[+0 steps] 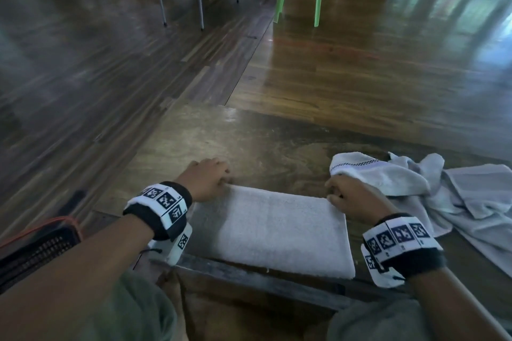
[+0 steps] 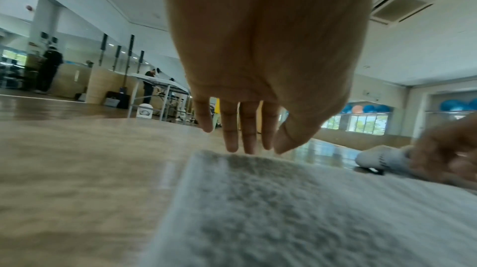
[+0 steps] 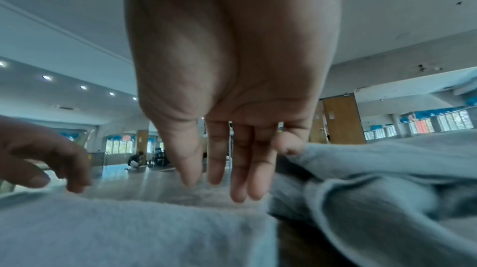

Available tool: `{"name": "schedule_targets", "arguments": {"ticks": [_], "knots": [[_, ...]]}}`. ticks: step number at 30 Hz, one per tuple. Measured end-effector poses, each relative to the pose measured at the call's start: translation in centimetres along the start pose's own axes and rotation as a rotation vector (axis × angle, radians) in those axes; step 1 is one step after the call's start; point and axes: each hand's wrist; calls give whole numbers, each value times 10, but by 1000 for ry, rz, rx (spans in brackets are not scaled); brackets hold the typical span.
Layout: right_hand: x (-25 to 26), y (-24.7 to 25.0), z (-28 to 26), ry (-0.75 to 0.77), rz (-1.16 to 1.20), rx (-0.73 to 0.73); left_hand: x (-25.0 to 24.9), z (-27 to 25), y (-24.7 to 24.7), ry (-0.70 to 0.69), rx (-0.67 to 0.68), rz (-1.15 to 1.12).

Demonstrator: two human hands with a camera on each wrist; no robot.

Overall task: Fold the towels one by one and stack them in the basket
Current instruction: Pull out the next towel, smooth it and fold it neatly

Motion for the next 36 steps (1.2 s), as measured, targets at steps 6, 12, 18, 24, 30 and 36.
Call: {"name": "schedule_targets", "arguments": {"ticks": [6, 12, 18, 24, 30, 36], "knots": [[47, -1, 17, 192, 18, 86, -41, 5, -8, -177, -64, -19], [60, -5, 23, 173, -81, 85, -41, 10, -7, -177, -140, -37], [53, -8, 24, 175, -17, 54, -41, 11, -6, -165, -169, -68], [49, -12, 29, 121, -52, 65, -37, 17, -11, -138, -158, 19], [31, -6, 27, 29, -122, 46, -7, 10, -1, -128, -86, -8], [3, -1, 11, 16, -90, 35, 31, 1, -1, -152, -36, -130]]}}
Point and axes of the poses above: each hand's wrist, its own z-axis towards the middle knuckle, its own y-axis out of the back of the hand, x = y × z, and after that the axes turned 3 degrees about x, right-handed
